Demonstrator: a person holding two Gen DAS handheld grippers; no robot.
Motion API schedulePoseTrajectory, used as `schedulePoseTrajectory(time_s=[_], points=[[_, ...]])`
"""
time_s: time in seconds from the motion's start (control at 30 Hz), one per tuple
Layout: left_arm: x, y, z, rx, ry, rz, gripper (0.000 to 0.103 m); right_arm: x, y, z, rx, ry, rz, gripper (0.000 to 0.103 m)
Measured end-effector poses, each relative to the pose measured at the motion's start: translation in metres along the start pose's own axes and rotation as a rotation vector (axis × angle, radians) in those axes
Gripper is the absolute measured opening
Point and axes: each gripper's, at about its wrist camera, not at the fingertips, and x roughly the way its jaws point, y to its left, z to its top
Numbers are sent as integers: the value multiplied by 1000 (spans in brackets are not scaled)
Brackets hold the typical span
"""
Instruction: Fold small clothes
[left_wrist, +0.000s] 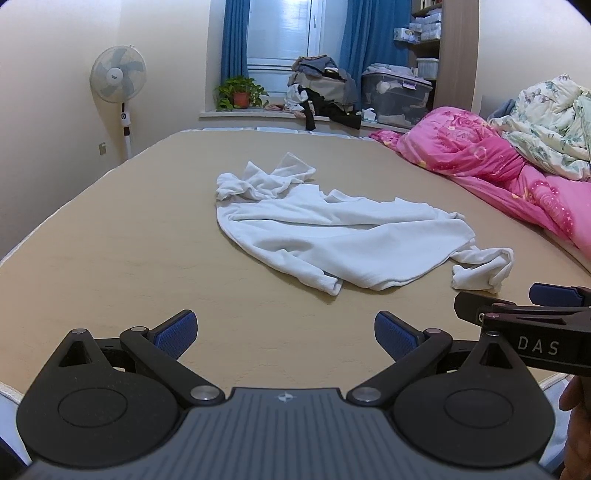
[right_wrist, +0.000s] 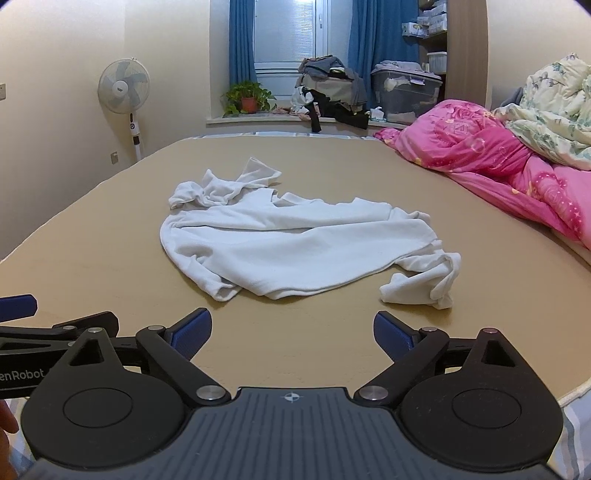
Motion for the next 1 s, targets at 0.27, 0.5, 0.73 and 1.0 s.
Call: schedulePoseTrajectory(time_s=[0.27, 0.5, 0.73, 1.0], points=[[-1, -1, 0, -3, -1, 1, 102, -2, 0, 2, -2, -2, -2, 95], [-2, 0, 0, -4, 0, 0, 102, -3, 1, 2, -5, -3, -3, 94], [-1, 0, 0, -4, 0, 0, 102, -3, 1, 2, -5, -4, -3, 93], [-1, 1, 0, -4, 0, -1, 102, -3, 1, 2, -5, -4, -3, 93]])
